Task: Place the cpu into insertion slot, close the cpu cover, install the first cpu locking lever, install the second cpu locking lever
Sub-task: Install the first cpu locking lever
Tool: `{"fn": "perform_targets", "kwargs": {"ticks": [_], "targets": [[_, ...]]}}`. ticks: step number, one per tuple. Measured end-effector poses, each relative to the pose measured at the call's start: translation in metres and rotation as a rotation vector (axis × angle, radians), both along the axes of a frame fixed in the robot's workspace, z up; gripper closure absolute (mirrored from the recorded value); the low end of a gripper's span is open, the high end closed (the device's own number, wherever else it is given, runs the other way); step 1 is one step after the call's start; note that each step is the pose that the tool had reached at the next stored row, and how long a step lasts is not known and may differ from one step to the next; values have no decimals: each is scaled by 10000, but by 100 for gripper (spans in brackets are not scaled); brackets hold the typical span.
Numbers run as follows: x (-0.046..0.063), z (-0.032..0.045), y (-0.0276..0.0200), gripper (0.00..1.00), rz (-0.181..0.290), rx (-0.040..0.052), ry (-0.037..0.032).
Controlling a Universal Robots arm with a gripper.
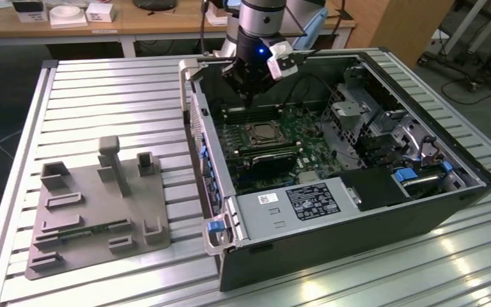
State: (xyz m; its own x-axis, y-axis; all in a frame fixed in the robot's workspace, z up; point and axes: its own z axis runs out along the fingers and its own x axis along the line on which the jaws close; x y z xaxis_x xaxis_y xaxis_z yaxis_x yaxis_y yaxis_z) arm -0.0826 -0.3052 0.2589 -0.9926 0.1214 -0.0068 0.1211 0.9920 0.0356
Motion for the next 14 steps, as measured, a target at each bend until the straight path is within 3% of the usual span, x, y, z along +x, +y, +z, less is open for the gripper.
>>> {"fn": "perform_targets", "kwargs": {"ticks": [14], "targets": [[174, -42, 0, 90, 30, 0, -1]]}}
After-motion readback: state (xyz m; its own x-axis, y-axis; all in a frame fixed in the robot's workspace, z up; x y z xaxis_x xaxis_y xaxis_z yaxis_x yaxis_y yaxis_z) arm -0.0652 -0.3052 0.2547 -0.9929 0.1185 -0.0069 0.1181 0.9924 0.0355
